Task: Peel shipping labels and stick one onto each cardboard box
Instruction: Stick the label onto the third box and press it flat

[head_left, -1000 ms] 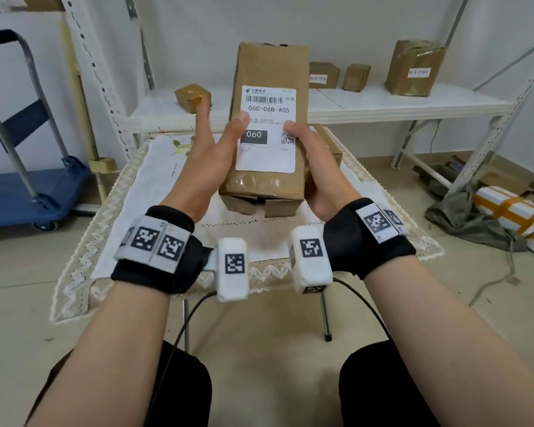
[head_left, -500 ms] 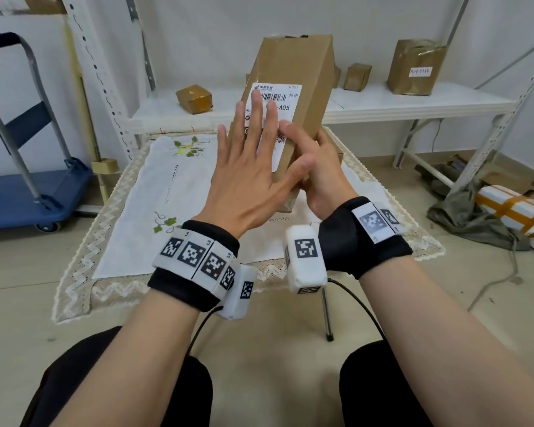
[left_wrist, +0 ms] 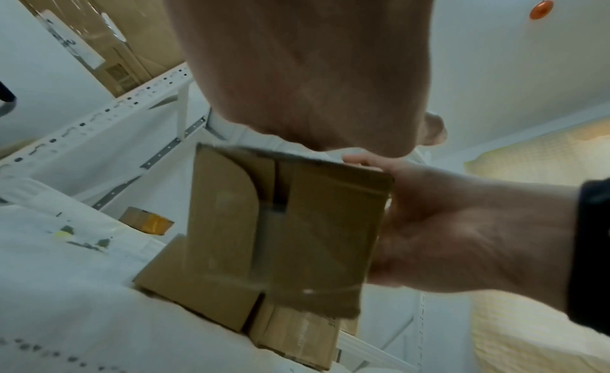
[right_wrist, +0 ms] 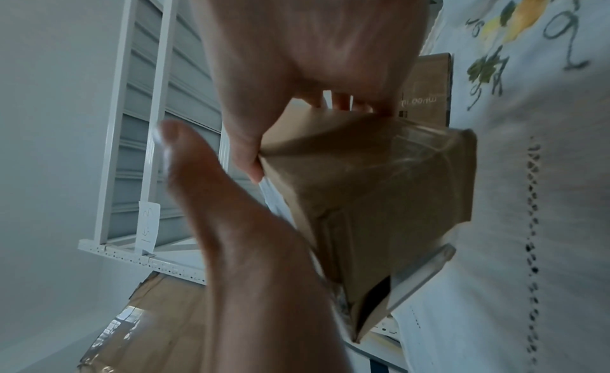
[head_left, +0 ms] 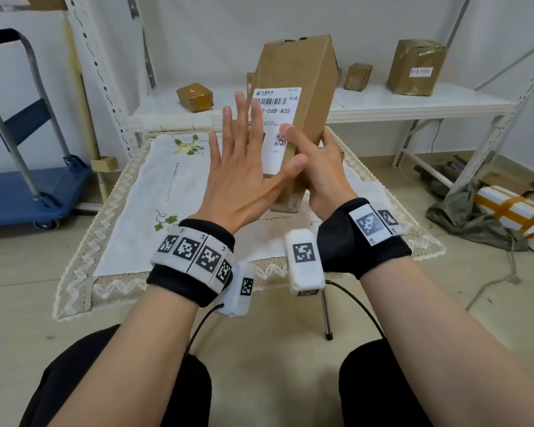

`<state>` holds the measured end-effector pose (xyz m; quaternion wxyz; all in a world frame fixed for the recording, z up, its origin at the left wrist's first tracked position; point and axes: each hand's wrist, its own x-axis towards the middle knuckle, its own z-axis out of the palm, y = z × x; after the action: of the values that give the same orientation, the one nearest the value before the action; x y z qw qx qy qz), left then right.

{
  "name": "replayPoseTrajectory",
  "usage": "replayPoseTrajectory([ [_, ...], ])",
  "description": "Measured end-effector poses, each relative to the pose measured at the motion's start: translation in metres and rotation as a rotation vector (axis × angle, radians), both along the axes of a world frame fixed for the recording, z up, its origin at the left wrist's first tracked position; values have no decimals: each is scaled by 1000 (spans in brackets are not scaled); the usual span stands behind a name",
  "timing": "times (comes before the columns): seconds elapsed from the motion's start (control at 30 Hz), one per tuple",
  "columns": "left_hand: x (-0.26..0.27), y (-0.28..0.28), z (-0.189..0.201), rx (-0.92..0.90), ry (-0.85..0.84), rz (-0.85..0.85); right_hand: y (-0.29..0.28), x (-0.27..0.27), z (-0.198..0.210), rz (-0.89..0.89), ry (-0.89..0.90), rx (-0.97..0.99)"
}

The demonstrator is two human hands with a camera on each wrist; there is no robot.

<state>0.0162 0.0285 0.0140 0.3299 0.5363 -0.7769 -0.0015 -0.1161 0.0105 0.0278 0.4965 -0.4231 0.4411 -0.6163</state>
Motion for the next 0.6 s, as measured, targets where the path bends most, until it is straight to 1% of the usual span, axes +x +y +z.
replayPoseTrajectory([
  [0.1, -5, 1, -1, 2, 12, -26, 1, -1, 2, 25, 0, -6],
  [0.17, 0, -4, -4, 33, 48, -23, 1, -5, 3, 32, 16, -5],
  [0.37, 19, -13, -6, 135, 123, 34, 6, -14, 5, 46, 54, -10],
  [0.5, 18, -10, 1, 86, 130, -10, 9, -13, 2, 62, 90, 4],
  [0.6, 14, -9, 2, 28, 91, -31, 11, -8, -1, 100, 128, 8],
])
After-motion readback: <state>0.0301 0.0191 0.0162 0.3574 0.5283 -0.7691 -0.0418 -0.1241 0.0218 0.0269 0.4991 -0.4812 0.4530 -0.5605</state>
